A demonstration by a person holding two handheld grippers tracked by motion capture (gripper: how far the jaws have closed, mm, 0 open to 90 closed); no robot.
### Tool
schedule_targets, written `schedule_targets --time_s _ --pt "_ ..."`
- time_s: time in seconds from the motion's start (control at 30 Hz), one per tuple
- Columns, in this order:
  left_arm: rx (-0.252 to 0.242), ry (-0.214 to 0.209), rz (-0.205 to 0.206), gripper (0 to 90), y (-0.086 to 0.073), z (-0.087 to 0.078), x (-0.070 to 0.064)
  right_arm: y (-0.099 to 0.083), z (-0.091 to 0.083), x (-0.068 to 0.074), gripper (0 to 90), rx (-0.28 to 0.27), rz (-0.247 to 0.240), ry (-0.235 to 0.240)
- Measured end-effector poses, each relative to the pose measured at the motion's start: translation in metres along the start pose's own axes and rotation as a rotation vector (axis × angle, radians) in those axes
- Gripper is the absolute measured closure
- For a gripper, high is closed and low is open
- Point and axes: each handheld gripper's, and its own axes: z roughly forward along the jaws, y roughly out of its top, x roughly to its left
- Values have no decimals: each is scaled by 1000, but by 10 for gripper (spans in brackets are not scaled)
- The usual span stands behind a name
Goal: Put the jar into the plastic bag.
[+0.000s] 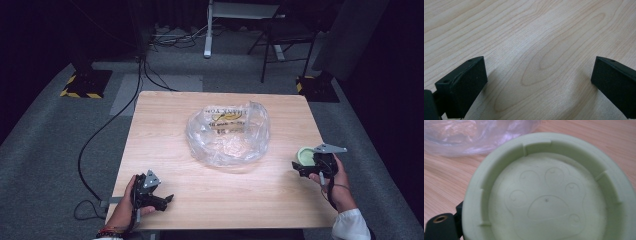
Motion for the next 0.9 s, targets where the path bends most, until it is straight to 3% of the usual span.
schedule_targets --time_s 0.6,0.9 --pt "0 0 2 1 0 0 0 37 -16 22 110 -37 -70 33" --pt "0 0 0 1 0 0 0 57 -15 38 110 -52 -105 70"
